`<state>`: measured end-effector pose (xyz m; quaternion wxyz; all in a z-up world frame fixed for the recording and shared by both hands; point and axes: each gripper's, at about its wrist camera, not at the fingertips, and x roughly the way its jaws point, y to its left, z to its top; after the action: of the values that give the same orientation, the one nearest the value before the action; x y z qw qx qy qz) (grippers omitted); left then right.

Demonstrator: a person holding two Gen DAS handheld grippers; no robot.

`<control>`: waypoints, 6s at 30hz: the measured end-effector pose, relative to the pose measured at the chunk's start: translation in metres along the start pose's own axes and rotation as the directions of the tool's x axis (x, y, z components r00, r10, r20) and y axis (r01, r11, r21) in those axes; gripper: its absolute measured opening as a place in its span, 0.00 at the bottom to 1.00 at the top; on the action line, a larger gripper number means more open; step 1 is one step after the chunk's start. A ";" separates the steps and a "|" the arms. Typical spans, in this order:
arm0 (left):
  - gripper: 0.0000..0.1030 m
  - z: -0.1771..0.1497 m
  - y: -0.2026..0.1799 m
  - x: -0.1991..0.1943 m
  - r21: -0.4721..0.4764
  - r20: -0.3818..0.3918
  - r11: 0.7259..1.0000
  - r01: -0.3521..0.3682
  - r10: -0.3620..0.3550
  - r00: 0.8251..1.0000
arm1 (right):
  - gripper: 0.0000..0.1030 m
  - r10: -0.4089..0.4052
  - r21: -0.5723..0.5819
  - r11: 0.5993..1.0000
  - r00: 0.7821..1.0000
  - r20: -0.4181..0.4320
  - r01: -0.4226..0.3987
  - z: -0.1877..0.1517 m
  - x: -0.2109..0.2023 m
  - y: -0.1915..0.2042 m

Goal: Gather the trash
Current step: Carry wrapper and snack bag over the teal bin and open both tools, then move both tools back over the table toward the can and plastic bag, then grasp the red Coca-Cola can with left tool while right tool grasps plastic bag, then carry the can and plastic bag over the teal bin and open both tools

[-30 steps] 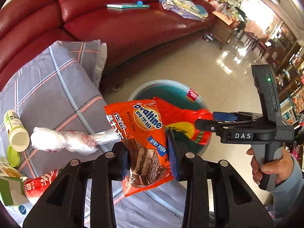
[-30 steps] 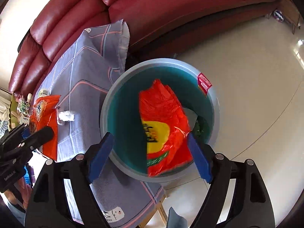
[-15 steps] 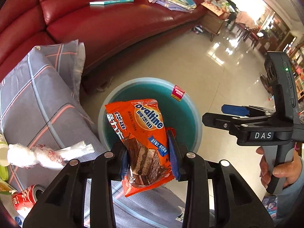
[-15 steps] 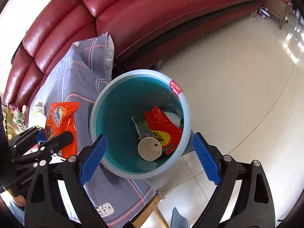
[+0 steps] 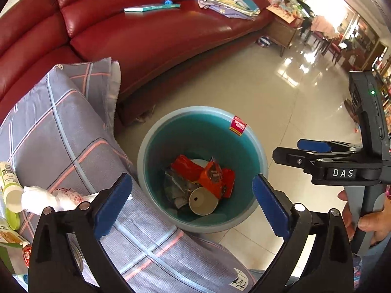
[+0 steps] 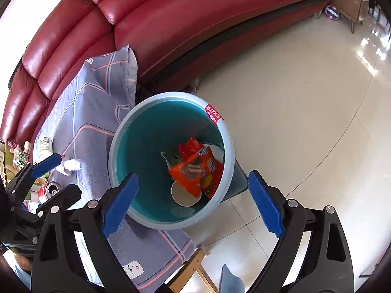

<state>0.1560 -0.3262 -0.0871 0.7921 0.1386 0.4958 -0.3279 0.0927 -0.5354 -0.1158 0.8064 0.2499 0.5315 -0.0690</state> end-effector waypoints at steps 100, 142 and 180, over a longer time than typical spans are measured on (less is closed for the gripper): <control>0.96 -0.272 0.085 -0.133 0.036 -0.091 0.999 0.027 -0.024 0.996 | 0.55 0.060 -0.471 0.863 0.963 -0.263 -0.183 -0.161 0.016 0.235; 0.59 -0.197 0.166 -0.074 -0.289 -0.074 0.956 -0.058 0.038 0.997 | 0.22 0.053 -0.537 0.835 0.988 -0.147 -0.125 -0.030 0.082 0.263; 0.59 -0.011 0.016 -0.002 -0.031 -0.053 0.998 0.048 -0.049 0.997 | 0.23 0.115 -0.092 0.990 0.993 0.039 -0.111 -0.001 -0.019 0.025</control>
<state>0.1583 -0.3076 -0.0918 0.7724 0.1236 0.5247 -0.3358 0.0936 -0.5158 -0.0910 0.8310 0.2414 0.5012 -0.0047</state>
